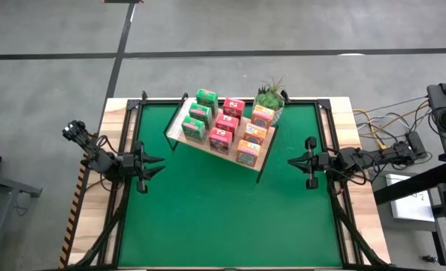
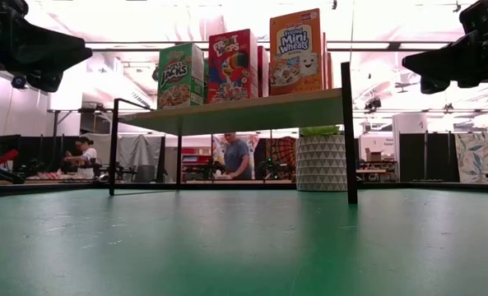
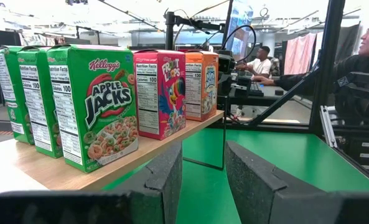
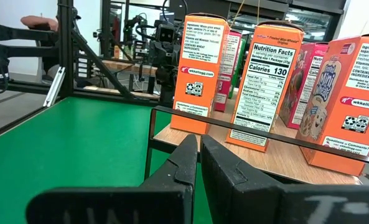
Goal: Stack cereal on shelf
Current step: Return to Home Position
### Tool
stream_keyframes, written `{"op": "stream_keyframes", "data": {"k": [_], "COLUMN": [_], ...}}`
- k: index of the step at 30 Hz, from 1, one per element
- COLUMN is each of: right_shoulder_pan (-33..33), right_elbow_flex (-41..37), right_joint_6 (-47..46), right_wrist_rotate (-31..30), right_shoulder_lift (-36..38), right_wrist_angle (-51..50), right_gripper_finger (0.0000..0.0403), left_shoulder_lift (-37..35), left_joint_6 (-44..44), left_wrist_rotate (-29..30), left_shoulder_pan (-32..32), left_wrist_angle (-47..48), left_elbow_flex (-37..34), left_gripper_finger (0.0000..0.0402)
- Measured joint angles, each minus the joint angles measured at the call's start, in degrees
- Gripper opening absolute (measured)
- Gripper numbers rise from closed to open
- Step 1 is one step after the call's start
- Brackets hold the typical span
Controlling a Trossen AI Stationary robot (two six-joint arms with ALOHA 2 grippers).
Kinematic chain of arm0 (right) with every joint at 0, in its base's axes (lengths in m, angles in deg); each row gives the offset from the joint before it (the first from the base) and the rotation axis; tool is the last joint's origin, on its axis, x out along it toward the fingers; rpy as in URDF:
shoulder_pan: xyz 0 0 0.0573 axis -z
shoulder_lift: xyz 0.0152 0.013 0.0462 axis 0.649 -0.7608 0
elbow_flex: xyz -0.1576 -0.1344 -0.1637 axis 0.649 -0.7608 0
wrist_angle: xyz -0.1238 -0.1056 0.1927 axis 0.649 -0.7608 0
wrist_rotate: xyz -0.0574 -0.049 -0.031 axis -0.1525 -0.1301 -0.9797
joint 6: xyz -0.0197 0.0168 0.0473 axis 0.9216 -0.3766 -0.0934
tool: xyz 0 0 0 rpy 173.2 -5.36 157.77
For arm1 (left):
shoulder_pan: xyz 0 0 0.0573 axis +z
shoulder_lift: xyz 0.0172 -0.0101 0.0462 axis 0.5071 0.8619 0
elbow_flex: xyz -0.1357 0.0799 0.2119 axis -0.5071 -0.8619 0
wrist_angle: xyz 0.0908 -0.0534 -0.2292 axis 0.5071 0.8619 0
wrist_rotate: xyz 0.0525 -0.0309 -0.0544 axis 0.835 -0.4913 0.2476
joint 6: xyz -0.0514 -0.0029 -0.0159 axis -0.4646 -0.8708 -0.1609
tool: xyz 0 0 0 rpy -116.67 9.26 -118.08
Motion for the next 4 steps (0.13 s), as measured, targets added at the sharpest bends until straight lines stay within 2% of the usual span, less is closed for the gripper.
{"op": "stream_keyframes", "data": {"k": [4], "right_shoulder_pan": [0.01], "right_elbow_flex": [0.0], "right_joint_6": [0.0], "right_wrist_rotate": [0.0], "right_shoulder_lift": [0.02], "right_wrist_angle": [-0.01], "right_gripper_finger": [0.0012], "left_shoulder_lift": [0.0], "left_joint_6": [0.0], "left_wrist_rotate": [0.0], "left_shoulder_pan": [0.0], "left_wrist_angle": [0.0], "left_elbow_flex": [0.0], "left_gripper_finger": [0.0104]}}
